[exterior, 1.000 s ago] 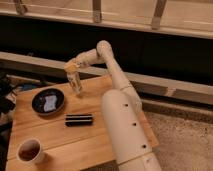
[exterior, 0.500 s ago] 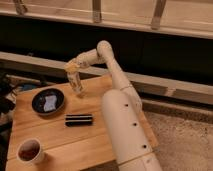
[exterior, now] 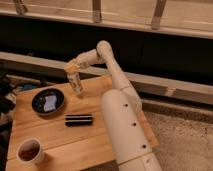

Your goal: Stand the bottle upright

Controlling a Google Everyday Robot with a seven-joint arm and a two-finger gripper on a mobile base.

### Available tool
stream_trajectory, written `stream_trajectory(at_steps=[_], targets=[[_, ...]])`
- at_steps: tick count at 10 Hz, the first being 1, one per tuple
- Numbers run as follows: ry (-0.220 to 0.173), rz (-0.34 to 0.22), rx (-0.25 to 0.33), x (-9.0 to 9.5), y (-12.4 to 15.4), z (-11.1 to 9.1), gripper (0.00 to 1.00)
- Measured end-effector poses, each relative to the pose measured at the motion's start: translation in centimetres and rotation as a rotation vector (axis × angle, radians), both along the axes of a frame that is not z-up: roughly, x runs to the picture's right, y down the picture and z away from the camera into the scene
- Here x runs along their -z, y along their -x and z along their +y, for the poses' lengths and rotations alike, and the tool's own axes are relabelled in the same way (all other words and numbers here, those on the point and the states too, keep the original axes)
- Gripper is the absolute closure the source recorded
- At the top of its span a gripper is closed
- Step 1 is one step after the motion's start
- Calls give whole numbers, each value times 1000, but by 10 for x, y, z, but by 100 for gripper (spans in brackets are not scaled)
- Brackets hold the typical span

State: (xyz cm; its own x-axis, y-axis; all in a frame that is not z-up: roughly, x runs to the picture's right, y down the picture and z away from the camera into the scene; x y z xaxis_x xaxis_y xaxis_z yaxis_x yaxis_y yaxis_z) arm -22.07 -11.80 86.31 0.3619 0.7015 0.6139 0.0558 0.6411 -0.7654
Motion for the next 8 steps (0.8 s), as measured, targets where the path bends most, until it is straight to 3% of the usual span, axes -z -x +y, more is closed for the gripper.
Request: stream_trajectory(at_steps=[8], targets=[[-1, -6, 6, 1, 0, 0, 100]])
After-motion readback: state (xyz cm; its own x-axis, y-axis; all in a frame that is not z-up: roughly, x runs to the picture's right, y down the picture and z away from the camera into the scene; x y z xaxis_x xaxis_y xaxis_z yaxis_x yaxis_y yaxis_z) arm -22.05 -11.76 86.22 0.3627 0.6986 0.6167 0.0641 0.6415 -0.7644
